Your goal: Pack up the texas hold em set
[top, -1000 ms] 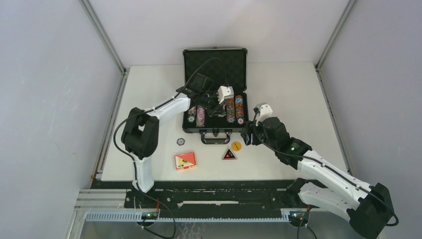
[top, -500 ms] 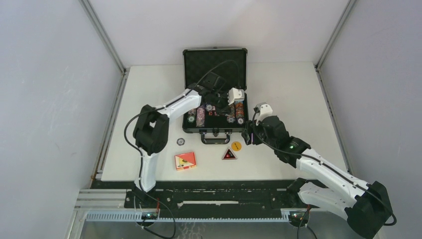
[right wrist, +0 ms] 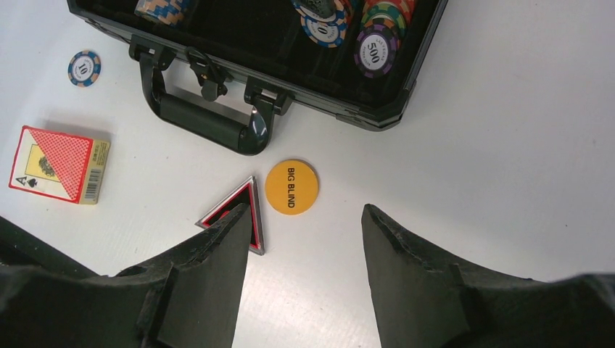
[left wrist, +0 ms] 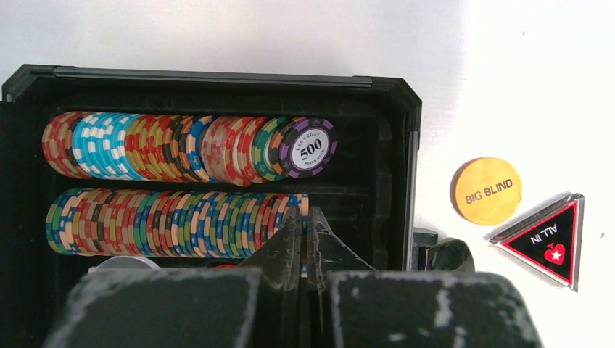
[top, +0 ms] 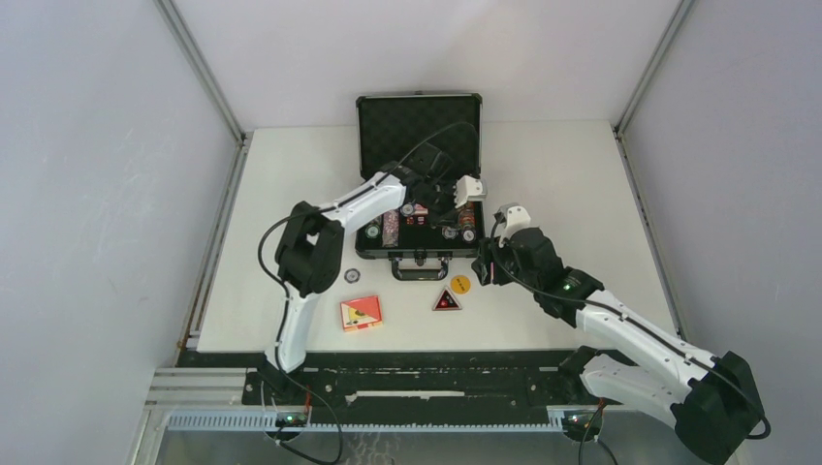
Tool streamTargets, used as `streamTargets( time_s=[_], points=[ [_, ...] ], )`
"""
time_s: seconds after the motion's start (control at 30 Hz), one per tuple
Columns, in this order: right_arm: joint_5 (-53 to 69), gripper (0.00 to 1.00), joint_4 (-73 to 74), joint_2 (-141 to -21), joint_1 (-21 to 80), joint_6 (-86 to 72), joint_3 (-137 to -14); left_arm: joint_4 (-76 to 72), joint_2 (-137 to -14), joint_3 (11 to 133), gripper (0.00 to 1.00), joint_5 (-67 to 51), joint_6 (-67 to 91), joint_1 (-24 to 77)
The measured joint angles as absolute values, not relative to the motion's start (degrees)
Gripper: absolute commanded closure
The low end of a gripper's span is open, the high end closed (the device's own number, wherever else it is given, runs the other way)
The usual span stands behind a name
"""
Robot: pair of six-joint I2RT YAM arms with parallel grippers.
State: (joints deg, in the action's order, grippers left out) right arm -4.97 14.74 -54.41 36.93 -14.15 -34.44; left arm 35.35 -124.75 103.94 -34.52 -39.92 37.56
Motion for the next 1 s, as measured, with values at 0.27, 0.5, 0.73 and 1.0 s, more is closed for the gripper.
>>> streamTargets(
  time_s=[0.27, 0.5, 0.73, 1.0],
  points=[
    [-3.7, 0.35, 14.7, -54.57, 36.16, -14.13, -34.44, 37.91, -126.78, 106.0, 1.0, -33.52, -39.9, 37.58],
    [-2.66, 0.35, 14.68, -54.98, 35.81, -14.13, -34.44, 40.71, -128.29, 108.57, 0.98, -32.86, -39.88, 37.58],
    [-2.17, 0.35, 14.68, -55.09, 35.64, -14.13, -34.44, 43.64, -129.8, 110.54, 0.88, -32.82, -39.92, 37.58],
    [-1.37, 0.35, 14.35, -55.55, 35.59, -14.13, -34.44, 45.1, -131.09, 112.75, 0.79, -31.79, -39.46, 37.6]
  ],
)
